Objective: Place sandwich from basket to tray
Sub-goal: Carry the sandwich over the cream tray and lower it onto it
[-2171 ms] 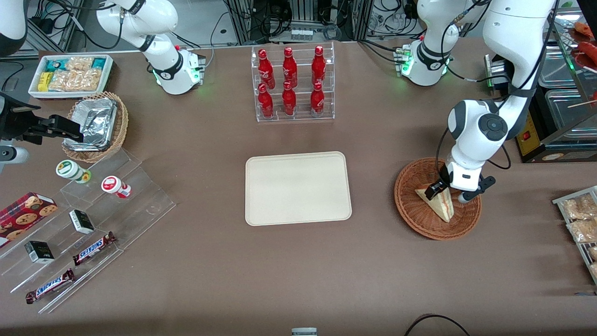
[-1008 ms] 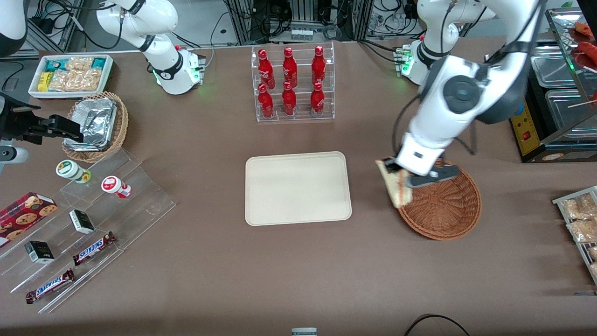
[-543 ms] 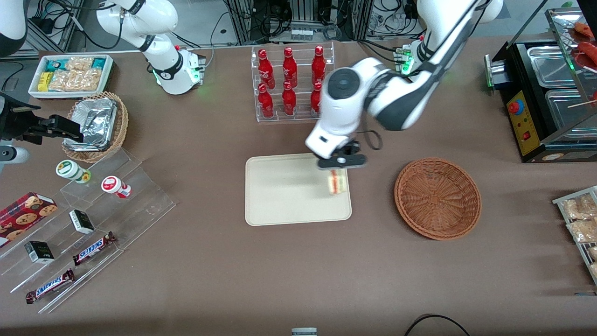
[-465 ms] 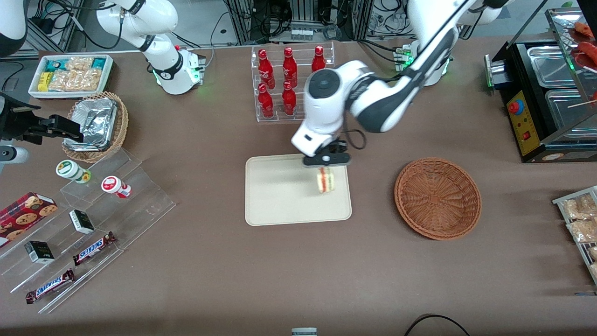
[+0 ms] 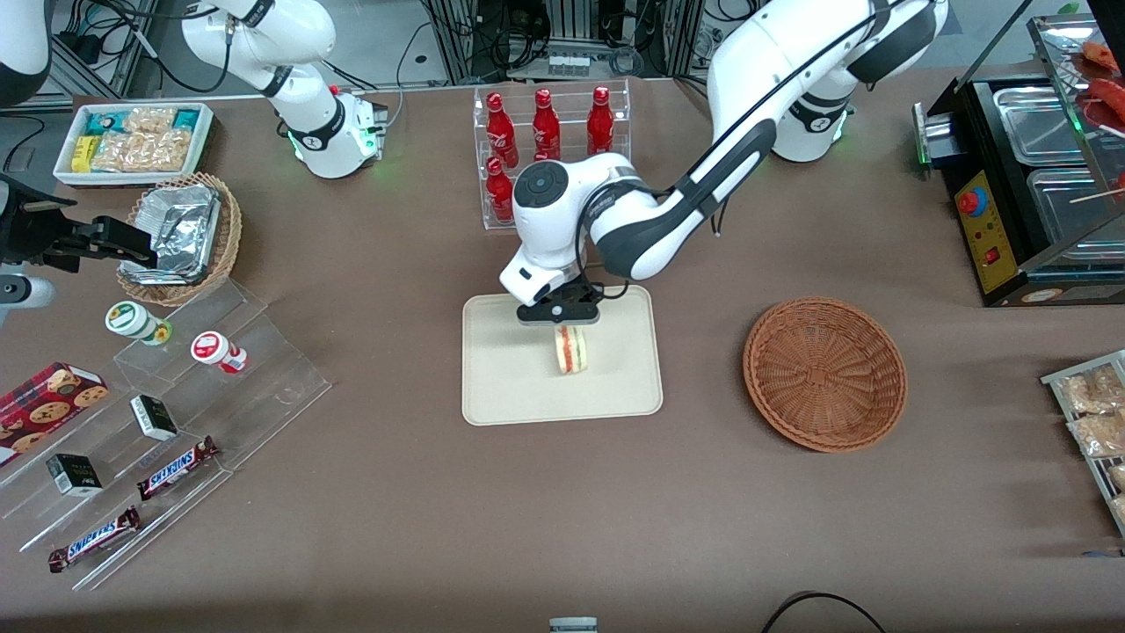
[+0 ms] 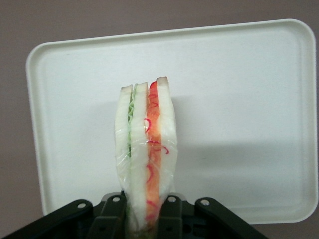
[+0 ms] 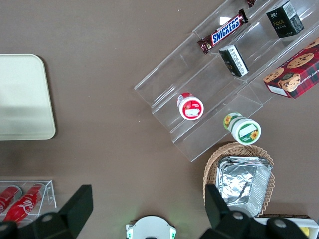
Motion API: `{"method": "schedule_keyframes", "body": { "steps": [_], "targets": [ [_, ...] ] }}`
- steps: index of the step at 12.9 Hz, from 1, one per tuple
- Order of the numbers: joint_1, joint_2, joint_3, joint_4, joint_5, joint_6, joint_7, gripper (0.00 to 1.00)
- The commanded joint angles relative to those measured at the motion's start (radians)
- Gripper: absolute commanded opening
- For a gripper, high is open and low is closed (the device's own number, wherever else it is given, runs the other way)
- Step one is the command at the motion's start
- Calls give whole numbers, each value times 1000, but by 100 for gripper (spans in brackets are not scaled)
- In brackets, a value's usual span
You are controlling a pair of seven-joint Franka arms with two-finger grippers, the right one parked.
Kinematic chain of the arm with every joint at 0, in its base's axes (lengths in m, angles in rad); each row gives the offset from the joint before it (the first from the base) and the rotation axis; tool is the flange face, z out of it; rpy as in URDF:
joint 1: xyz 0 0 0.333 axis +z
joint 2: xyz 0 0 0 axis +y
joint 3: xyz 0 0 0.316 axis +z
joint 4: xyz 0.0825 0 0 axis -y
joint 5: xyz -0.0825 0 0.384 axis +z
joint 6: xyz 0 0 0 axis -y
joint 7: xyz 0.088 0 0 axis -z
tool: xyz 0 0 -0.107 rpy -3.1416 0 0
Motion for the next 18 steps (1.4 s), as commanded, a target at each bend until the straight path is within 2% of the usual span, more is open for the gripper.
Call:
{"method": "schedule_keyframes", "body": {
  "steps": [1,4,7,10,11,12,15,18],
  "targets": [
    [-31,52,6,44,50,32,-19,0],
    [-39,81,23,44,73,66,-21,0],
    [-83,95,85,45,71,110,-19,0],
    [-83,104,90,44,73,141,-12,1],
    [-83,104,92,44,71,141,-9,59],
    [-83,104,92,44,74,141,-5,99],
    [-82,83,92,44,67,129,-18,100],
    [-69,28,89,44,51,34,-22,100]
  ]
}}
